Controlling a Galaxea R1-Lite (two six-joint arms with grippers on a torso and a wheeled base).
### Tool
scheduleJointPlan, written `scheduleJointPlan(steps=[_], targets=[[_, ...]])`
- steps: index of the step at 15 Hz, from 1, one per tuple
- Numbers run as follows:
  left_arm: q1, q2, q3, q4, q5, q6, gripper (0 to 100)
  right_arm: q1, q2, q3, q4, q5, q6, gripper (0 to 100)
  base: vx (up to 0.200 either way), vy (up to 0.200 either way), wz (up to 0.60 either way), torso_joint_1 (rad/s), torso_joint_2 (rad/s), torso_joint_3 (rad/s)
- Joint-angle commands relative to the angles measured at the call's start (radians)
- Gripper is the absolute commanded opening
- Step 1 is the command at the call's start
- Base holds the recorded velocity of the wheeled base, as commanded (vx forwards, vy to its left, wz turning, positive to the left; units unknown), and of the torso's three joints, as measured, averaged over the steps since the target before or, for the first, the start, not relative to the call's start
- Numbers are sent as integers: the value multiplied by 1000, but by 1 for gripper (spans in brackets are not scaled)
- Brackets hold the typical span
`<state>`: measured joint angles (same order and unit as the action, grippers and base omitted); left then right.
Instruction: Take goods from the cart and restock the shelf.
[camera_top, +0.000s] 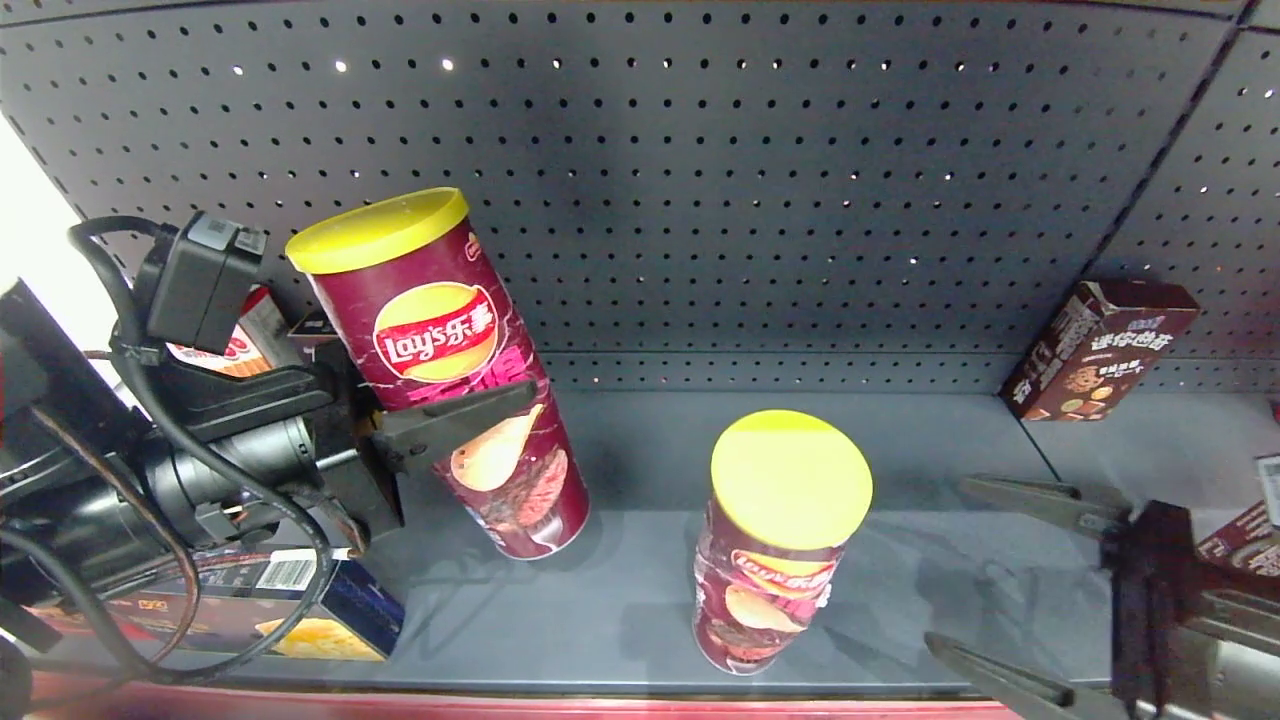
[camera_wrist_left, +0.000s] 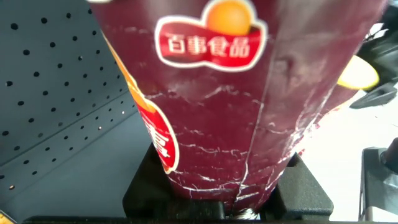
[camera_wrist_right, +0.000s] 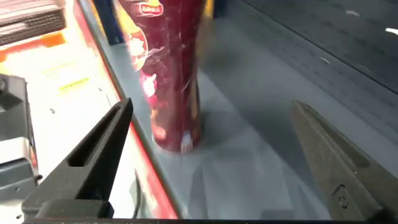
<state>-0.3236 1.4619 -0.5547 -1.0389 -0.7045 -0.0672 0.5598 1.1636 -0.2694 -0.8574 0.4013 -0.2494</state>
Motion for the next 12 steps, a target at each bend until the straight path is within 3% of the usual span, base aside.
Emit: scheduleJointPlan(steps=[1, 3, 4, 5, 6, 7, 8, 9, 12], targets=[[0, 3, -1, 0, 0, 0, 0, 0, -366, 45, 250, -127, 30, 100, 0, 0, 0, 0, 0, 0], [1, 3, -4, -1, 2, 1, 0, 0, -599, 58, 477, -271, 62, 100, 0, 0, 0, 0, 0, 0], [1, 3, -4, -1, 2, 1, 0, 0, -621, 58, 500, -283, 64, 100, 0, 0, 0, 0, 0, 0], [3, 5, -4, -10, 2, 1, 0, -1, -792, 70, 704, -361, 76, 100, 0, 0, 0, 0, 0, 0], [1, 3, -2, -10, 2, 1, 0, -6, -869, 98, 788, -389, 79, 100, 0, 0, 0, 0, 0, 0], [1, 3, -2, -10, 2, 1, 0, -6, -869, 98, 788, -389, 79, 100, 0, 0, 0, 0, 0, 0], [1, 2, -2, -9, 2, 1, 0, -69, -1047, 176, 884, -458, 76, 100, 0, 0, 0, 0, 0, 0], [1, 2, 1, -10, 2, 1, 0, -123, -1111, 210, 893, -469, 76, 100, 0, 0, 0, 0, 0, 0], [0, -2, 13, -10, 0, 3, 0, -261, -1148, 220, 893, -484, 139, 100, 0, 0, 0, 0, 0, 0]])
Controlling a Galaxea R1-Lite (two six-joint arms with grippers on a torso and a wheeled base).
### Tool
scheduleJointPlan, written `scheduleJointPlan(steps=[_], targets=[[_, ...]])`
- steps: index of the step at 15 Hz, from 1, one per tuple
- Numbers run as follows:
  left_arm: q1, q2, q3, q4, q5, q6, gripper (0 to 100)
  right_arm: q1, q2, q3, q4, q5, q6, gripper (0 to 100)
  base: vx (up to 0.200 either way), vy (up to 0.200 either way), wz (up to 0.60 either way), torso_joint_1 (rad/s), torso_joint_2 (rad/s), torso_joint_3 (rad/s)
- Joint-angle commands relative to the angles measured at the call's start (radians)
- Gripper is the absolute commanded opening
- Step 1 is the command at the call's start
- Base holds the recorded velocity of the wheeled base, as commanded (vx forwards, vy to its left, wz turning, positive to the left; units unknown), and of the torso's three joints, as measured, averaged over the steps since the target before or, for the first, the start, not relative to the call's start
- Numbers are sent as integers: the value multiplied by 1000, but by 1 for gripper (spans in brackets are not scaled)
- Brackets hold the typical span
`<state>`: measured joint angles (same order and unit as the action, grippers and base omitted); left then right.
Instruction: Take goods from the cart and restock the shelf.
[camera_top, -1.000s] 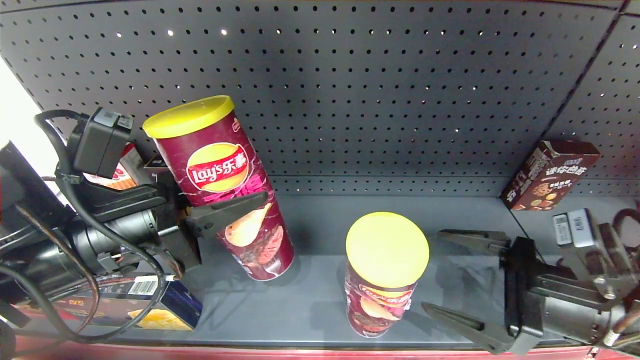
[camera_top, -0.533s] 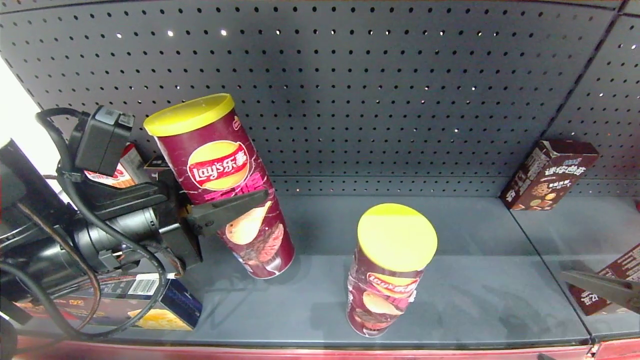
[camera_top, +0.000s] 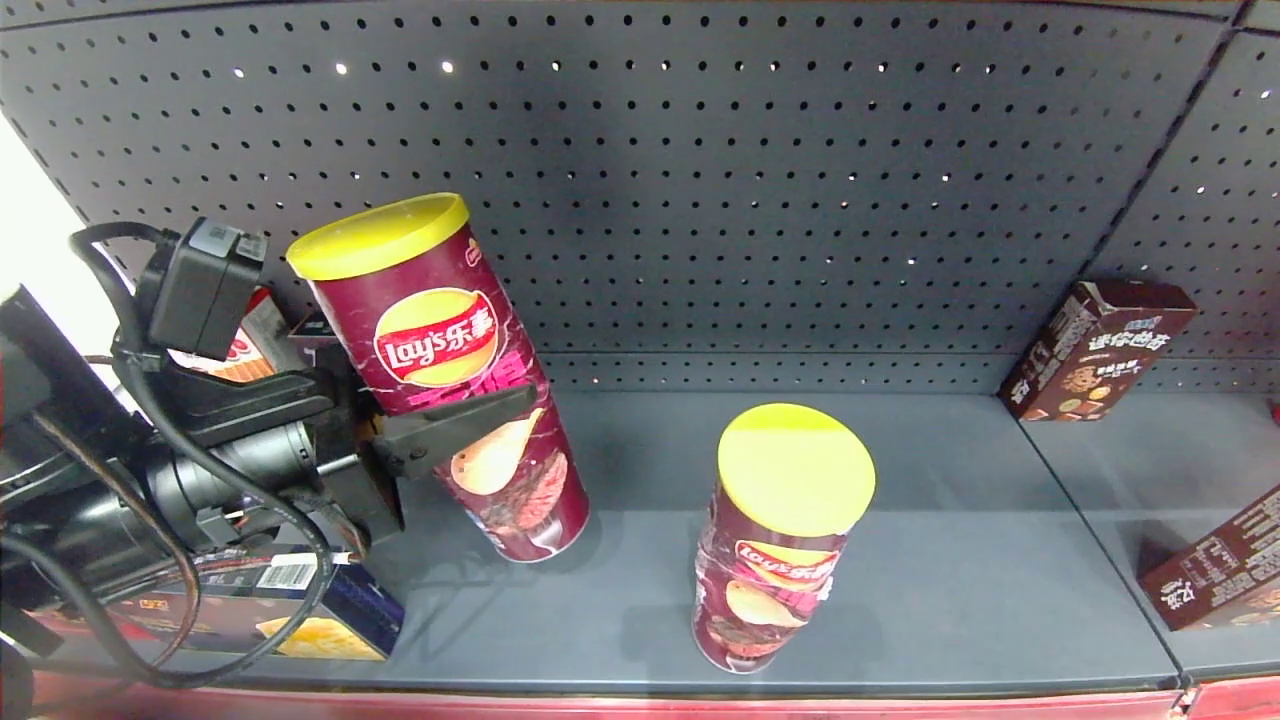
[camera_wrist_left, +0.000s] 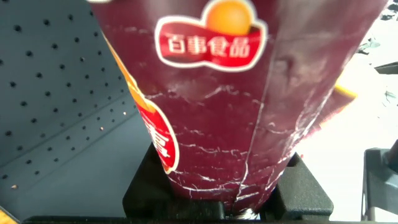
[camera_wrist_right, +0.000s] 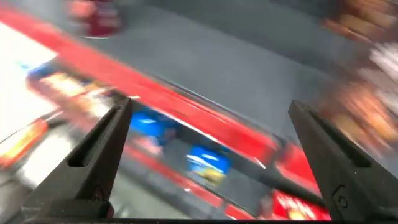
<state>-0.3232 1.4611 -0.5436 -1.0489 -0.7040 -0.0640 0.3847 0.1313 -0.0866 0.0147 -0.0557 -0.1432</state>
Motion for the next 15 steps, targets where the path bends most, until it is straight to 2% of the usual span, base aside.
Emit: scheduleJointPlan(steps=[1, 2, 6, 9, 10, 12, 13, 15], targets=[[-2, 1, -6, 0, 0, 0, 0, -84, -117, 38, 21, -81, 42, 100, 0, 0, 0, 0, 0, 0], [-4, 1, -7, 0, 0, 0, 0, -84, -117, 39, 18, -125, 45, 100, 0, 0, 0, 0, 0, 0], [-7, 2, 10, 15, 9, -2, 0, -73, -131, 44, 14, -105, 74, 100, 0, 0, 0, 0, 0, 0], [-8, 22, -33, 26, 6, -3, 0, -73, -131, 44, 14, -96, 76, 100, 0, 0, 0, 0, 0, 0], [-10, 25, -48, 52, 6, -3, 0, -73, -131, 44, 14, -90, 76, 100, 0, 0, 0, 0, 0, 0], [-17, 19, -134, 211, 9, 1, 0, -73, -131, 44, 14, -88, 74, 100, 0, 0, 0, 0, 0, 0], [-17, 24, -179, 257, 9, 12, 0, -73, -131, 44, 13, -87, 73, 100, 0, 0, 0, 0, 0, 0], [-10, 36, -231, 311, 9, 75, 0, -73, -131, 45, 11, -64, 73, 100, 0, 0, 0, 0, 0, 0]])
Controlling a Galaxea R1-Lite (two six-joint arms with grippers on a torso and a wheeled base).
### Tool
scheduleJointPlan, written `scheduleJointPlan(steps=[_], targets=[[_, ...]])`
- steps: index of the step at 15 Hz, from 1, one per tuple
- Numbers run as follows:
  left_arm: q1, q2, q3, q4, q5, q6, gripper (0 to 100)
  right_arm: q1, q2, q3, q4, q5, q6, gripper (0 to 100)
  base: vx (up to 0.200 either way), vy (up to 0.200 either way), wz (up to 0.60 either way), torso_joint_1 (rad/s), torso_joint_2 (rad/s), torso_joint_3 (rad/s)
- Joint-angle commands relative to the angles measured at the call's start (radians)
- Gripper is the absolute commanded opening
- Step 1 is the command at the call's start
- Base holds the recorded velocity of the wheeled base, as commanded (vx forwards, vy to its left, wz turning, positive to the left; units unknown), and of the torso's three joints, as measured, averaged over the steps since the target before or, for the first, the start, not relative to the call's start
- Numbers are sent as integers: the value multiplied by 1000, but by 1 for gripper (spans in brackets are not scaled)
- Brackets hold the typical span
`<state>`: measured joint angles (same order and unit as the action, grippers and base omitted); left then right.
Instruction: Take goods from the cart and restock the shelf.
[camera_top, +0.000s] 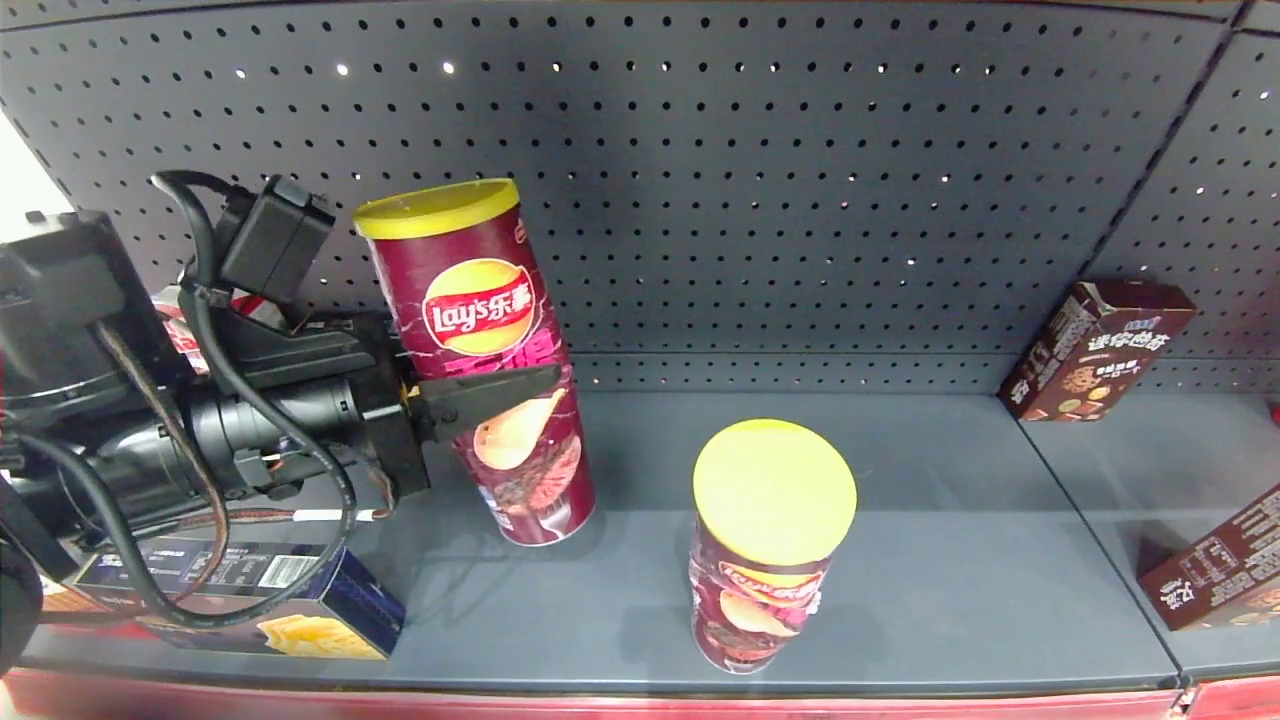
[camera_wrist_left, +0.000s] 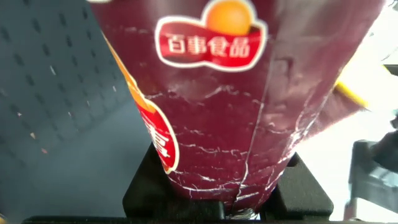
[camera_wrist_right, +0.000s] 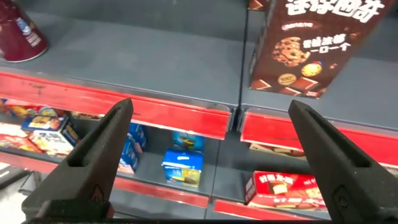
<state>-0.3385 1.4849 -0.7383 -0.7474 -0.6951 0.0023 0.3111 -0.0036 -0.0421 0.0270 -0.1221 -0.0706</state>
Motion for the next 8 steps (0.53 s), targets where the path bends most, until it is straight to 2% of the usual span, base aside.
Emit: scheduleJointPlan(steps=[1, 2, 4, 6, 7, 8], targets=[[13, 15, -50, 53, 0, 53, 0, 0, 4, 1, -1, 4, -3, 100, 0, 0, 0, 0, 0, 0], [18, 17, -55, 103, 3, 77, 0, 0, 4, 1, -1, 6, -6, 100, 0, 0, 0, 0, 0, 0], [12, 55, -70, 108, 5, 91, 0, 0, 4, 1, 1, 7, -8, 100, 0, 0, 0, 0, 0, 0], [10, 72, -118, 128, 6, 87, 0, 0, 4, 1, -1, 7, -8, 100, 0, 0, 0, 0, 0, 0], [-2, 74, -131, 172, 8, 96, 0, 0, 4, 1, -1, 7, -9, 100, 0, 0, 0, 0, 0, 0], [-10, 84, -142, 191, 6, 120, 0, 2, 4, 1, -1, 7, -9, 100, 0, 0, 0, 0, 0, 0]])
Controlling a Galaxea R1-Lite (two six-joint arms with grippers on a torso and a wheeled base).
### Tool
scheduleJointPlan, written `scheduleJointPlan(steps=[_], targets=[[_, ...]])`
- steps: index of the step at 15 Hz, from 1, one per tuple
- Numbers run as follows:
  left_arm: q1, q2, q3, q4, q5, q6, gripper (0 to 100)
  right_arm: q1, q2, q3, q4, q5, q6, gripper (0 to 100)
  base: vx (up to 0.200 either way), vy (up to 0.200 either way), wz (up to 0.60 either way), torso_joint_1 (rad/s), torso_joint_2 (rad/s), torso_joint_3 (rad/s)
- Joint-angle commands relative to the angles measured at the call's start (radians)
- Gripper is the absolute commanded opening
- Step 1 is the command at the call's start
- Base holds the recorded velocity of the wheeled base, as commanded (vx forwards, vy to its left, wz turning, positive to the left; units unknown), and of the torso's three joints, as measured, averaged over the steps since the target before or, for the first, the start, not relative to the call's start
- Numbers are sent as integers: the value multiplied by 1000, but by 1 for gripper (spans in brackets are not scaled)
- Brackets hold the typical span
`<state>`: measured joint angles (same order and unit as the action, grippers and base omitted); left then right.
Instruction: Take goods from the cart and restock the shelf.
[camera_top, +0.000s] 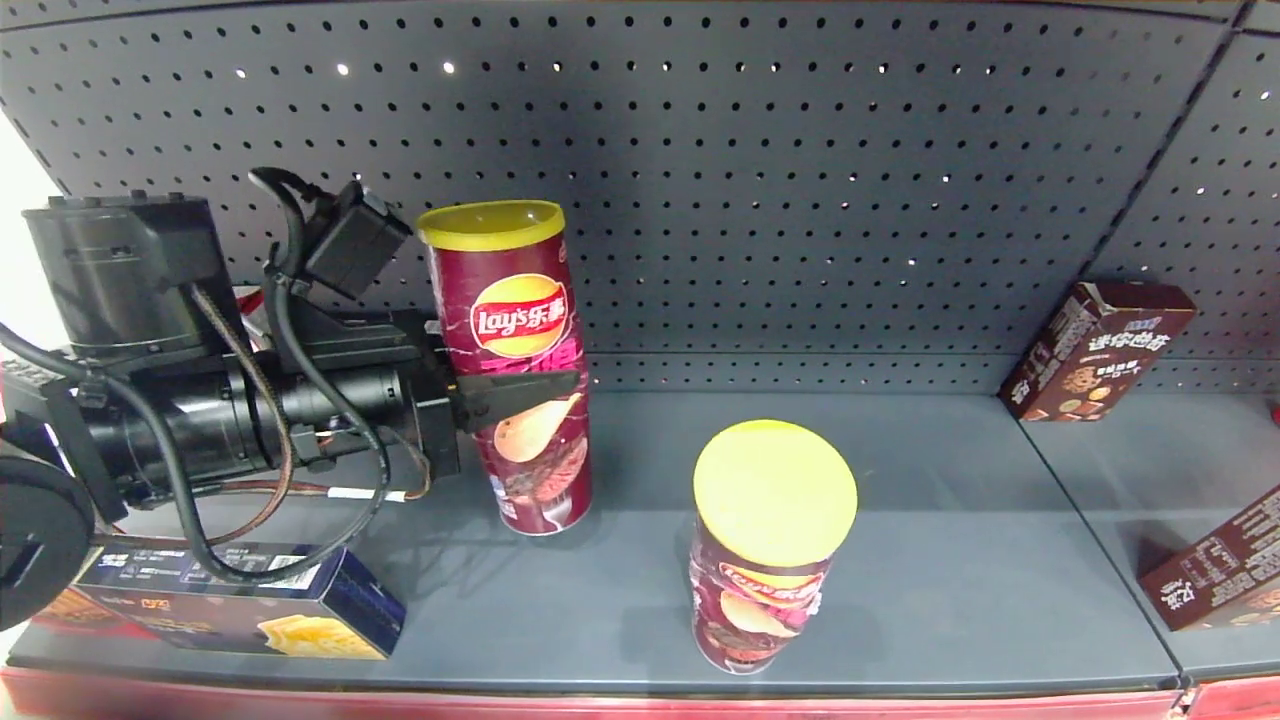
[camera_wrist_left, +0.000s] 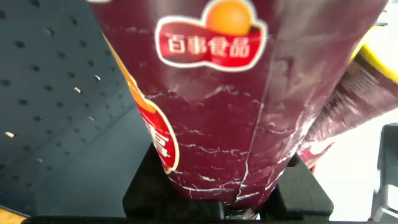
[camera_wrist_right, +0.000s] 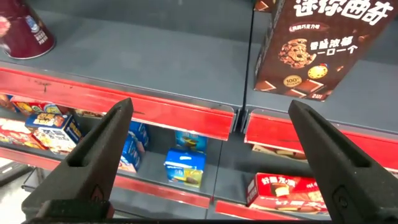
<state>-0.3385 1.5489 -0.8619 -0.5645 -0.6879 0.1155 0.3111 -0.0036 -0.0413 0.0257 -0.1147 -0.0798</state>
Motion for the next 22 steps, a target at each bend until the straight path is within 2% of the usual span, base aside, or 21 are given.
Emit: scheduleJointPlan(steps=[1, 2, 4, 5, 12, 15, 22], targets=[[-11, 51, -37, 8, -1, 38, 0, 0, 4, 0, 0, 0, -6, 100, 0, 0, 0, 0, 0, 0], [-11, 83, -57, 1, -1, 53, 0, 0, 4, 0, 0, 0, -8, 100, 0, 0, 0, 0, 0, 0], [-11, 169, -128, -8, -18, 130, 0, 0, 4, -2, 0, 0, -20, 100, 0, 0, 0, 0, 0, 0], [-16, 212, -169, -17, -39, 147, 0, 0, 4, -2, 0, 0, -20, 100, 0, 0, 0, 0, 0, 0], [-66, 342, -292, -28, -45, 142, 0, 0, 4, 0, 0, 1, -18, 100, 0, 0, 0, 0, 0, 0], [-70, 398, -368, -29, -45, 139, 0, 0, 4, 0, 0, 1, -17, 100, 0, 0, 0, 0, 0, 0], [-100, 493, -474, -32, -45, 135, 0, 0, 4, 0, 0, 0, -17, 100, 0, 0, 0, 0, 0, 0]])
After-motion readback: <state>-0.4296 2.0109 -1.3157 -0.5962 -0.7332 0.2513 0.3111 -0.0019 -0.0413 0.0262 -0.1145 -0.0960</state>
